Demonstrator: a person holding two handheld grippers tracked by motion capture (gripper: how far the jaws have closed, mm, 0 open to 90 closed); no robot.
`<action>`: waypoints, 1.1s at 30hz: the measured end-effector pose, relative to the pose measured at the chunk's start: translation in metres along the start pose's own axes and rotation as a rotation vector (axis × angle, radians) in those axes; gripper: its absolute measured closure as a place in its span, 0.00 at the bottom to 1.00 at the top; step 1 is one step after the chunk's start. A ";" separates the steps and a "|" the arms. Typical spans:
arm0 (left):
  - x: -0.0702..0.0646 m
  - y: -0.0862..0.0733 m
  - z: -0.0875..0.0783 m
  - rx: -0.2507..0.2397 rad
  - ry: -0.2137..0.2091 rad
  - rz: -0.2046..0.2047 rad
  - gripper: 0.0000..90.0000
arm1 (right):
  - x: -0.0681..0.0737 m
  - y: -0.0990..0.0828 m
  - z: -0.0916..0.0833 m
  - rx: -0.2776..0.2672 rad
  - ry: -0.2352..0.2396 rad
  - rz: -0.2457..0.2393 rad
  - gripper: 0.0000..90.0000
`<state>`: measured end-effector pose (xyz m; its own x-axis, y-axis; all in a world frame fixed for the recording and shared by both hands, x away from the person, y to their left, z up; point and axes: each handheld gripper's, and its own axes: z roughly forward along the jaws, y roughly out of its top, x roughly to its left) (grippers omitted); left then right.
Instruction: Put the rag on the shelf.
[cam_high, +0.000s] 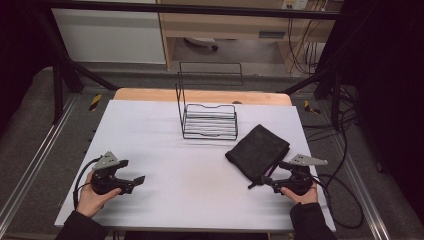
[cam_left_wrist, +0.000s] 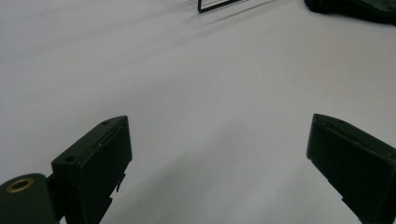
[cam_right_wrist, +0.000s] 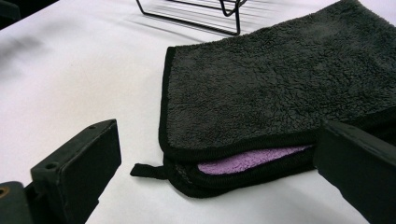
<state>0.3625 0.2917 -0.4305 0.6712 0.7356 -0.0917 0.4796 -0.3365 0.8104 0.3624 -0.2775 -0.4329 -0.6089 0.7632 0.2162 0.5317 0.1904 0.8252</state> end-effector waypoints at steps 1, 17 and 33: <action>0.000 0.000 0.000 0.000 0.000 0.000 0.07 | 0.000 0.000 0.000 -0.001 0.000 0.001 0.02; 0.001 -0.002 0.001 0.011 0.007 -0.004 0.07 | 0.007 0.006 0.004 -0.012 -0.018 0.008 0.01; -0.001 -0.002 0.002 0.018 0.019 0.001 0.07 | 0.024 0.025 0.023 -0.004 -0.038 -0.015 0.05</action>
<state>0.3626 0.2904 -0.4332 0.6606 0.7465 -0.0797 0.4891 -0.3474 0.8000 0.3748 -0.2406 -0.4193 -0.5942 0.7830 0.1838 0.5204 0.2000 0.8302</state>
